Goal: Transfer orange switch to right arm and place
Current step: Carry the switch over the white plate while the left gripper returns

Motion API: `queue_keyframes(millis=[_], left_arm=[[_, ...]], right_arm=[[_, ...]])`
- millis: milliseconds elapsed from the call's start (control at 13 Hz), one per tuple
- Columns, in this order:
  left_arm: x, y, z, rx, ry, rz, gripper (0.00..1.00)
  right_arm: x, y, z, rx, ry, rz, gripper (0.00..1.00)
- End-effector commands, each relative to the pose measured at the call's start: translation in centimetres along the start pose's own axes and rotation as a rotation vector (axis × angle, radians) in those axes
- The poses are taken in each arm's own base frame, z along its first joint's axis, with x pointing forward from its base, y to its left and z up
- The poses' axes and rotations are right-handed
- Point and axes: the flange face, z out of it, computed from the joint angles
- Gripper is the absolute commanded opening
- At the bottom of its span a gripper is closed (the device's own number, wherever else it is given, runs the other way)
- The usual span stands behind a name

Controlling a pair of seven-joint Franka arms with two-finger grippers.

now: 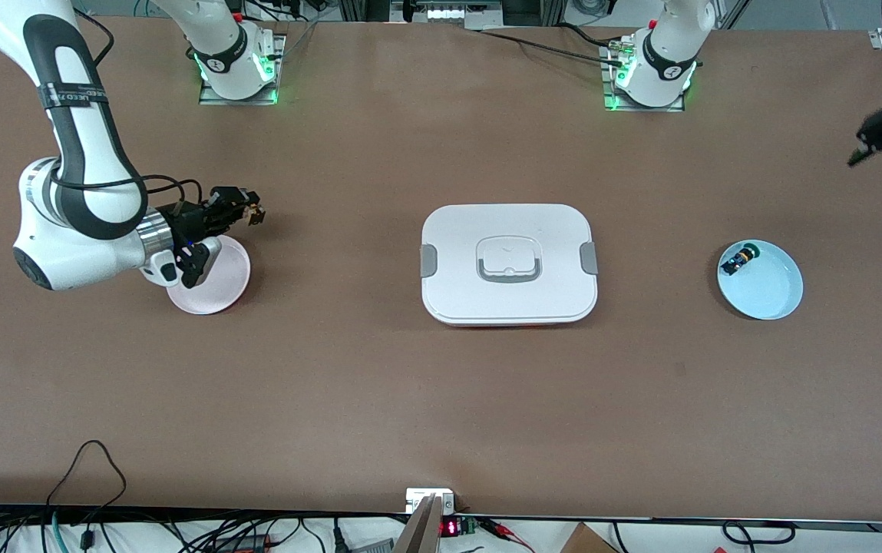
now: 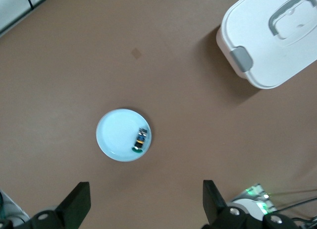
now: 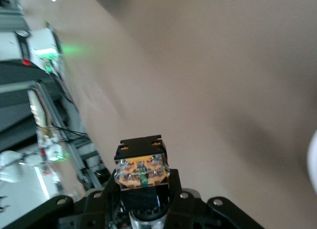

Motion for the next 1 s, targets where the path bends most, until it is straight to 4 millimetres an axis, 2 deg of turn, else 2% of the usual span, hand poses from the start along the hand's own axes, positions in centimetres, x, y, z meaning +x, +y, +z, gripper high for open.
queue_keyframes(millis=[0, 231, 386, 463, 540, 694, 772, 926], left_arm=[[-1.5, 4.1, -2.0, 0.023, -0.049, -0.126, 1.00], [-2.6, 10.5, -3.8, 0.051, -0.078, -0.237, 1.00], [-3.6, 12.0, -3.5, 0.034, -0.082, -0.260, 1.00], [-3.9, 11.3, -2.7, 0.009, -0.089, -0.277, 1.00], [-4.3, 9.8, -1.9, -0.010, -0.093, -0.306, 1.00], [-4.0, 7.9, 0.7, -0.029, -0.112, -0.331, 1.00], [-3.6, 6.8, 2.7, -0.032, -0.117, -0.336, 1.00], [-2.5, 5.9, 6.4, -0.029, -0.120, -0.336, 1.00]], right_arm=[[-1.0, 0.3, -2.0, -0.110, -0.039, -0.046, 0.33], [-1.2, 1.7, -4.0, -0.310, -0.106, -0.165, 0.33], [-1.2, 2.7, -5.1, -0.434, -0.134, -0.266, 0.33], [-1.1, 3.1, -5.5, -0.485, -0.152, -0.319, 0.33], [-1.0, 3.5, -6.1, -0.544, -0.175, -0.368, 0.33], [-1.1, 4.4, -6.1, -0.584, -0.178, -0.428, 0.33], [-1.1, 4.9, -5.8, -0.599, -0.176, -0.466, 0.33], [-1.0, 5.7, -5.3, -0.632, -0.177, -0.555, 0.33]])
